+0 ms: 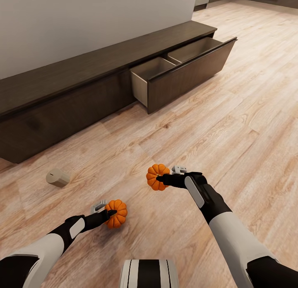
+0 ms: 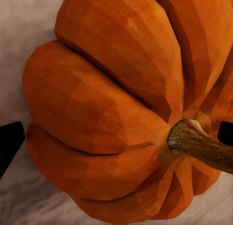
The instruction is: Place each of the two pumpkins and all three candles from the living room inside a cabinet in the living room (use any cabinet), then make sure every cabinet is closed, and position the cauldron so it is next to a table in the living room.
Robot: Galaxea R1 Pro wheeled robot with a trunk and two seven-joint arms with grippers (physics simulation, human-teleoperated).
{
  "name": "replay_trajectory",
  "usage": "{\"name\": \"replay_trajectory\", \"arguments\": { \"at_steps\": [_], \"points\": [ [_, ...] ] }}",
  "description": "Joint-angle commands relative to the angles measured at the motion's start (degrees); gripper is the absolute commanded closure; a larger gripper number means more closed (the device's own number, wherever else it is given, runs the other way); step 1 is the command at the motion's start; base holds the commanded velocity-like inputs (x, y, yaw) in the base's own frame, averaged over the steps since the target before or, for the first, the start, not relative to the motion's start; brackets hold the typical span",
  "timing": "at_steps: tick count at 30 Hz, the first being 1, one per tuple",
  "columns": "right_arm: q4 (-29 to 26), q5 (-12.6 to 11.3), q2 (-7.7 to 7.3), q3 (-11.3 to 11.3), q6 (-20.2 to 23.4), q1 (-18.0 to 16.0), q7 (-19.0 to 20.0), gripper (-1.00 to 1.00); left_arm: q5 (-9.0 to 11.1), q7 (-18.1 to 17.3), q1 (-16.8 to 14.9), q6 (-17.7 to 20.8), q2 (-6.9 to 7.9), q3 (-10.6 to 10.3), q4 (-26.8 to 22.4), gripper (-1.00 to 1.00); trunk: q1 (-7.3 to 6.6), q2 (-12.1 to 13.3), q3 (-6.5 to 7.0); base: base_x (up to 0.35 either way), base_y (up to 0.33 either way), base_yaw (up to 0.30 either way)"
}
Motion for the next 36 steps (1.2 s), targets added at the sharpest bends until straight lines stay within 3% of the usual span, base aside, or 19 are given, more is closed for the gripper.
{"name": "replay_trajectory", "arguments": {
  "at_steps": [1,14,36],
  "points": [
    [0.0,0.3,0.01,0.0,0.2,0.0,0.3,1.0,-0.6,0.9,0.0,0.0,0.03,-1.0,0.0,1.0,0.02,0.0,-0.04,0.0,0.0,0.0],
    [0.0,0.3,0.01,-0.1,0.2,0.0,0.3,1.0,-0.6,0.9,0.0,0.0,0.02,-1.0,0.0,1.0,0.02,0.0,-0.04,0.0,0.0,0.0],
    [0.0,0.3,0.01,-0.1,0.2,0.0,0.5,1.0,-0.6,0.8,0.0,0.0,0.02,-1.0,-0.1,1.0,-0.55,0.3,4.83,0.0,0.0,0.0]
  ]
}}
